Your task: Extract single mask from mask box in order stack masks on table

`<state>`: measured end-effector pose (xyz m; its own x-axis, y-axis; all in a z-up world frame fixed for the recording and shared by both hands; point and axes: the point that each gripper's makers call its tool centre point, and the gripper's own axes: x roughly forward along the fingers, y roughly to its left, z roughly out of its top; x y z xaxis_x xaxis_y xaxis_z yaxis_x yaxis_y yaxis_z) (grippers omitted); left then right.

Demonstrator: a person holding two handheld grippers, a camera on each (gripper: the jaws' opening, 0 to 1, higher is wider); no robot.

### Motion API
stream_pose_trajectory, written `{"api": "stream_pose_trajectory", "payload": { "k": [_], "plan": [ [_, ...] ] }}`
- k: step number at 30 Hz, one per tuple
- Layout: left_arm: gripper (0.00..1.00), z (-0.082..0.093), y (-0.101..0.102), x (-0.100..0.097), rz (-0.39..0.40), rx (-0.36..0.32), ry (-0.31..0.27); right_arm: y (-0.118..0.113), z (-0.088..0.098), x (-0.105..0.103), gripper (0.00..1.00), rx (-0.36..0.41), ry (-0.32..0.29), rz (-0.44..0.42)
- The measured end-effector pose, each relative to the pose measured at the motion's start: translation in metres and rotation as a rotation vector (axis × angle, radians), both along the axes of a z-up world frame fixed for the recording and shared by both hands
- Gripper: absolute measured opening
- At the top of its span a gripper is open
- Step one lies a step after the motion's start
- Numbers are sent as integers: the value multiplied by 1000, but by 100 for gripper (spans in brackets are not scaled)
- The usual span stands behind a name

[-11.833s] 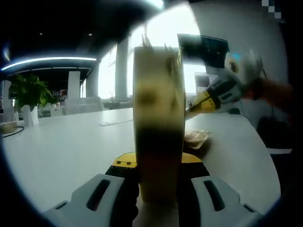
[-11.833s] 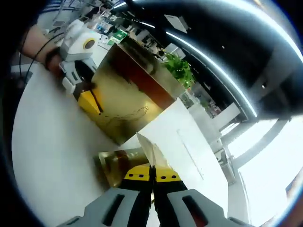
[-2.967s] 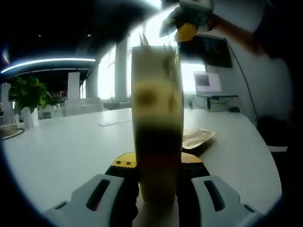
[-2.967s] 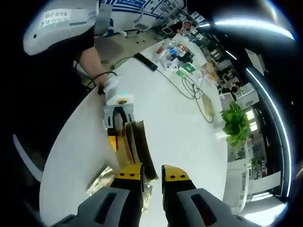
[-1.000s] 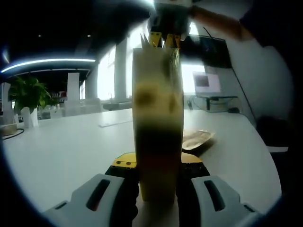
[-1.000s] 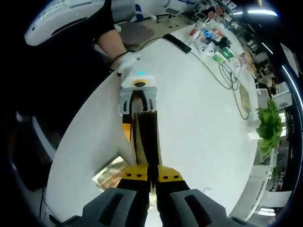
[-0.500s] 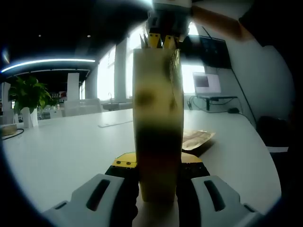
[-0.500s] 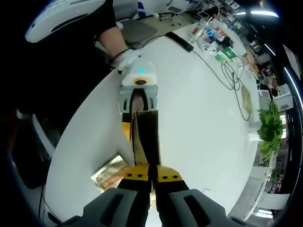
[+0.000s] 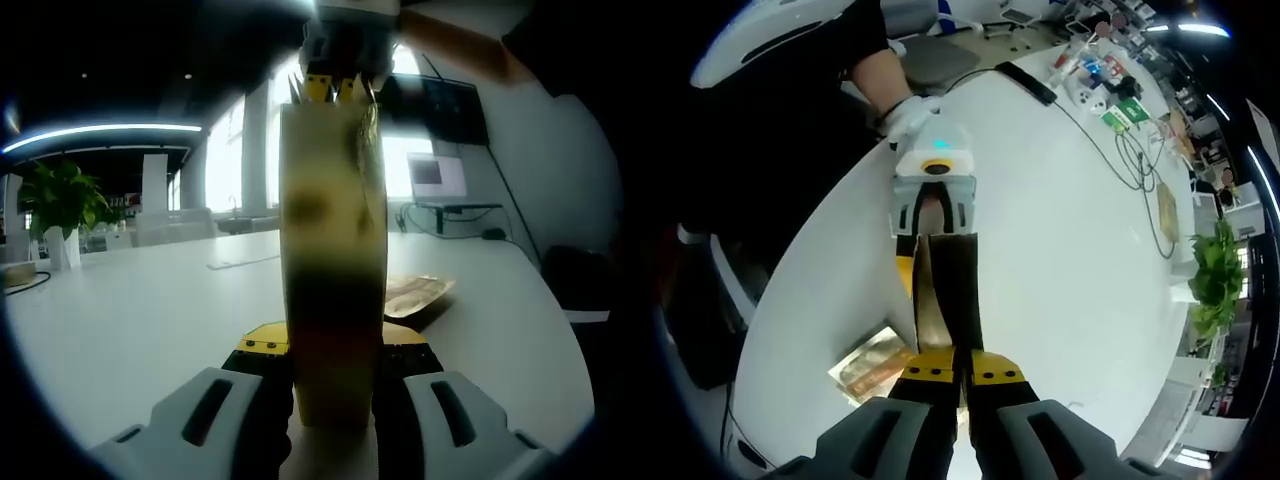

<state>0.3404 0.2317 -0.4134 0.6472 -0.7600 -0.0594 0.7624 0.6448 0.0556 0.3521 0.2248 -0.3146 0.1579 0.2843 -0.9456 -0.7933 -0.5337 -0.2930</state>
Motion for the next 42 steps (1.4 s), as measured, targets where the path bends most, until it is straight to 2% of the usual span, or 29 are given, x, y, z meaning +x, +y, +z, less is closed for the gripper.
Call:
{"api": "stream_pose_trajectory", "payload": {
  "k": [15, 30, 33, 42],
  "plan": [
    [20, 0, 0, 0, 0, -1, 0, 3, -16, -4, 0, -18, 42, 6],
    [20, 0, 0, -1, 1, -2, 1, 7, -23, -2, 0, 14, 46, -13],
    [20, 0, 0, 0, 3, -4, 3, 8, -22, 0, 0, 17, 30, 19],
    [20, 0, -1, -1, 0, 0, 0, 6, -11, 0, 0, 37, 22, 17]
  ]
}}
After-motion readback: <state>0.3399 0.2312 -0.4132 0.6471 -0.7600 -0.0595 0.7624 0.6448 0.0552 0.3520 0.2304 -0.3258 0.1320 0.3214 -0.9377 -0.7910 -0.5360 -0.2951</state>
